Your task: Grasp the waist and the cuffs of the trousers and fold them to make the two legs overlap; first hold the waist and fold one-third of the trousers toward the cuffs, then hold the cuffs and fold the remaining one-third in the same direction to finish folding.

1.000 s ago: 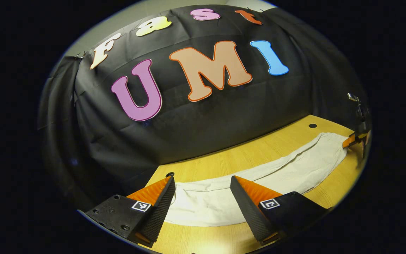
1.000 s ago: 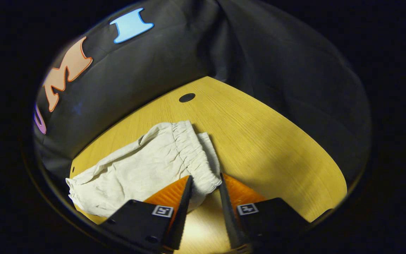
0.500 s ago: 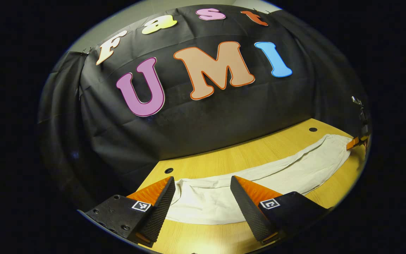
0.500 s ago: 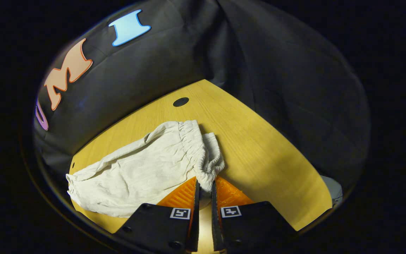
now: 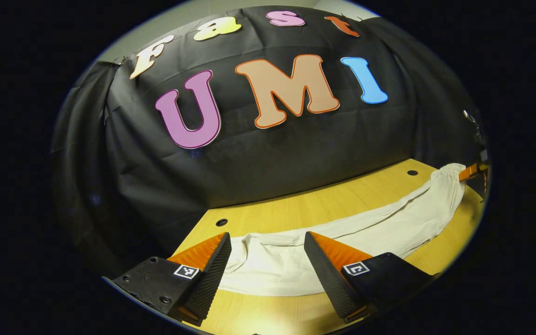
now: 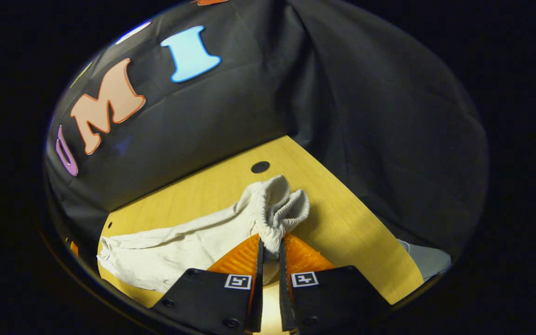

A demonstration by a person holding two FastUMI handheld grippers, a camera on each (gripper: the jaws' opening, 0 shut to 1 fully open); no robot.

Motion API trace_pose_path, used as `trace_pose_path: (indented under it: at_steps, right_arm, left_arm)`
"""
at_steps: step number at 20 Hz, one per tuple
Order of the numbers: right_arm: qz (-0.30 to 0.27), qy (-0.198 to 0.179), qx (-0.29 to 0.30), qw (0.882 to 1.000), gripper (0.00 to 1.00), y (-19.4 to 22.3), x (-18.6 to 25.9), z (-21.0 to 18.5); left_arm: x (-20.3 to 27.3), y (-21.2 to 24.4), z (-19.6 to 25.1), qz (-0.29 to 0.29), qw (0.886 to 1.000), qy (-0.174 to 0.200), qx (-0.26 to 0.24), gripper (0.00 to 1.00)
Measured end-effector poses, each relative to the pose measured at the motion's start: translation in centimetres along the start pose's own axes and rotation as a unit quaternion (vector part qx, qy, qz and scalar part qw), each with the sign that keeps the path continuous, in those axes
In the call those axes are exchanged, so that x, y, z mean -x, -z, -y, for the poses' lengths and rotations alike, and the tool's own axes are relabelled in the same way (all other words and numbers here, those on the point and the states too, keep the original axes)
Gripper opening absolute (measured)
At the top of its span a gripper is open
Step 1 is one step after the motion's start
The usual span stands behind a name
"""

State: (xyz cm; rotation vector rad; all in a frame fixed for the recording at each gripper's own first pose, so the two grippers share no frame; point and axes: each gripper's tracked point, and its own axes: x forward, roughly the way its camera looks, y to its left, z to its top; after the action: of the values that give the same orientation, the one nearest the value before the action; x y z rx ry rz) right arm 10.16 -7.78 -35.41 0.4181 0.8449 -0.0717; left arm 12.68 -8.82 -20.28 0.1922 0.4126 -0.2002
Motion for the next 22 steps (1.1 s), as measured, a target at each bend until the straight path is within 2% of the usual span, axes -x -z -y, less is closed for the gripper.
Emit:
trace_pose_path:
  at_steps: [4,11,12,13,17,22]
  right_arm:
    - [0.022,-0.036,0.021,0.999,0.17,-1.7,1.4,-6.5]
    - [0.048,-0.094,0.056,0.993,0.17,-2.2,3.8,-18.4]
    - [0.049,-0.102,0.057,0.992,0.17,-2.1,3.9,-19.9]
    - [0.049,-0.110,0.059,0.991,0.17,-1.9,3.9,-21.5]
    - [0.042,-0.138,0.063,0.987,0.17,-0.5,4.3,-26.8]
    - [0.015,-0.168,0.081,0.982,0.17,3.6,4.0,-31.8]
  left_arm:
    - [-0.1,1.1,-2.6,-0.005,1.000,-0.001,0.019,0.96]
    - [0.0,3.6,-8.3,-0.015,0.999,-0.016,0.037,0.96]
    - [0.1,3.9,-9.1,-0.017,0.999,-0.019,0.039,0.92]
    - [0.2,4.2,-9.9,-0.019,0.999,-0.022,0.041,0.96]
    - [0.6,5.6,-12.9,-0.026,0.998,-0.034,0.042,0.96]
    - [1.1,7.2,-15.8,-0.036,0.998,-0.045,0.041,0.96]
